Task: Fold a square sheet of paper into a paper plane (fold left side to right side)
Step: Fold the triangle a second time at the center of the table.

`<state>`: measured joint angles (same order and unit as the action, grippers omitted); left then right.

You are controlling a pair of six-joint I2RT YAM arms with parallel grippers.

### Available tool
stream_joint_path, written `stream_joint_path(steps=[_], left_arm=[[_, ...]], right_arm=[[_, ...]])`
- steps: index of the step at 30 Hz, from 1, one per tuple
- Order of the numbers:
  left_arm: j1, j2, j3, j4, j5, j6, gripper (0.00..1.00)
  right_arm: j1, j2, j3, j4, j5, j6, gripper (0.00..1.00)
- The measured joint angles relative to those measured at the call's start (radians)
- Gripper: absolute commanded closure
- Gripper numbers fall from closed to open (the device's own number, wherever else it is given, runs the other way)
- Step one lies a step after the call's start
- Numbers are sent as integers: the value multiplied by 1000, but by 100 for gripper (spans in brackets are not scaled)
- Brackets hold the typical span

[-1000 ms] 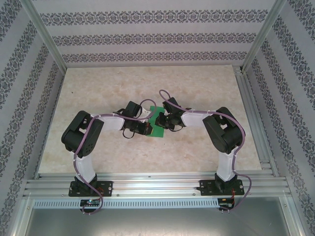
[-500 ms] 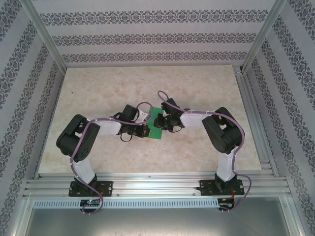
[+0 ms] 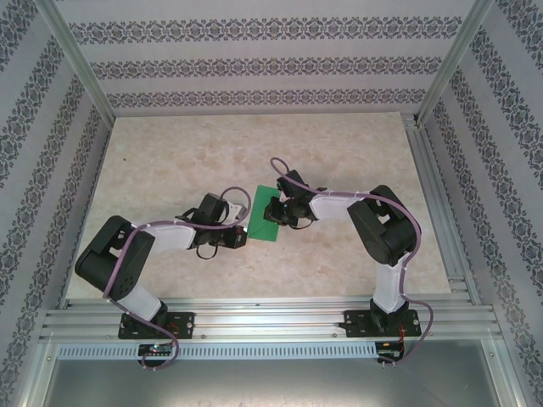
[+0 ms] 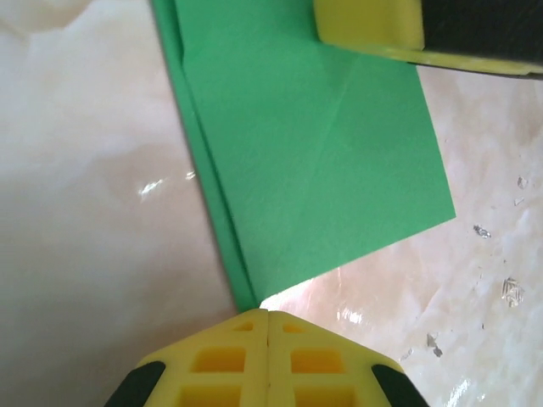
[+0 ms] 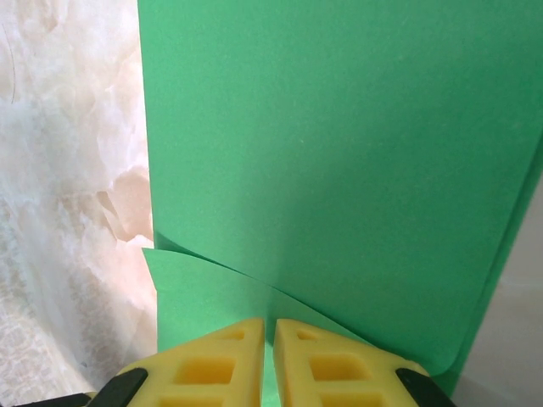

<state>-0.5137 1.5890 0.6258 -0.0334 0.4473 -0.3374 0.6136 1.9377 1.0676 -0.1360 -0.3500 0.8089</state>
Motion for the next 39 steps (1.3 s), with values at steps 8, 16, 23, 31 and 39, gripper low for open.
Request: stream_joint_path(steps=[8,16,23,31,39], left_arm=[[1,-127,-32,-84,-19,-66,94],[1,-23,144,-43,101,-92,97],[1,157,206,-13,125,-90,99],[3,203,198,1,116,-90,99],[5,185,114,149,121,-113,100]], right_arm=[[0,0,2,-2,0,0,86],[0,1,3,-2,0,0,86],[0,3,9,-11,0,-1,86],[0,3,14,-19,0,-19,85],[-23,-34,14,-63,7,-35,82]])
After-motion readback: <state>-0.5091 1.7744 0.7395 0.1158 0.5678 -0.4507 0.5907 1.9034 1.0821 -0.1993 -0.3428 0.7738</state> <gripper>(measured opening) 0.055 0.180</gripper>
